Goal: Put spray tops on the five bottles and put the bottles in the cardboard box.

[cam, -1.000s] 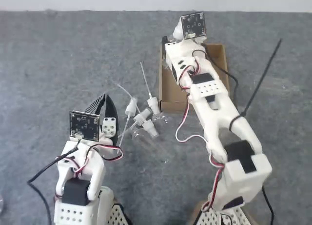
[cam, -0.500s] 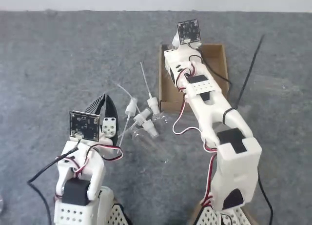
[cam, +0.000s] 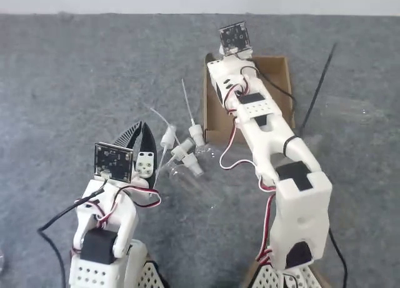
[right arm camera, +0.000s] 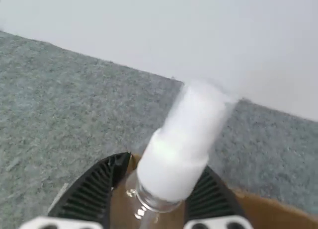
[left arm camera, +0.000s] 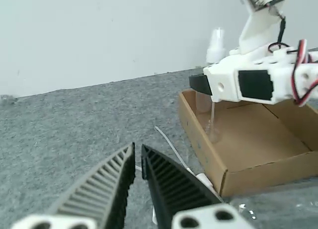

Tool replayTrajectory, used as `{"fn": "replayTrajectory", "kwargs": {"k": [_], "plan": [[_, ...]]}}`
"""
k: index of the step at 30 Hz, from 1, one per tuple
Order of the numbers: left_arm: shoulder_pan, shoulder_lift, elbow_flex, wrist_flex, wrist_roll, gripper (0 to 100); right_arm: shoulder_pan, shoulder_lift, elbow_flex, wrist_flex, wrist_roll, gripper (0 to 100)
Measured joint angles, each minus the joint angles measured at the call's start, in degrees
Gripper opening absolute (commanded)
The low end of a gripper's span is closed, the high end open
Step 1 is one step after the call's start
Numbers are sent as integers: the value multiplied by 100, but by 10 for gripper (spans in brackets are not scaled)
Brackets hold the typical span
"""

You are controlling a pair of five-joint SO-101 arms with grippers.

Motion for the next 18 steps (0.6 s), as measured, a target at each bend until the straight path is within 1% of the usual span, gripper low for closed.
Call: {"fn": "replayTrajectory", "kwargs": {"k": [6, 18], "plan": [[0, 0, 0, 0, 0, 11, -35, 290, -431, -88, 0, 10], [0, 0, 0, 0, 0, 11, -26, 308, -448, -44, 0, 9]]}}
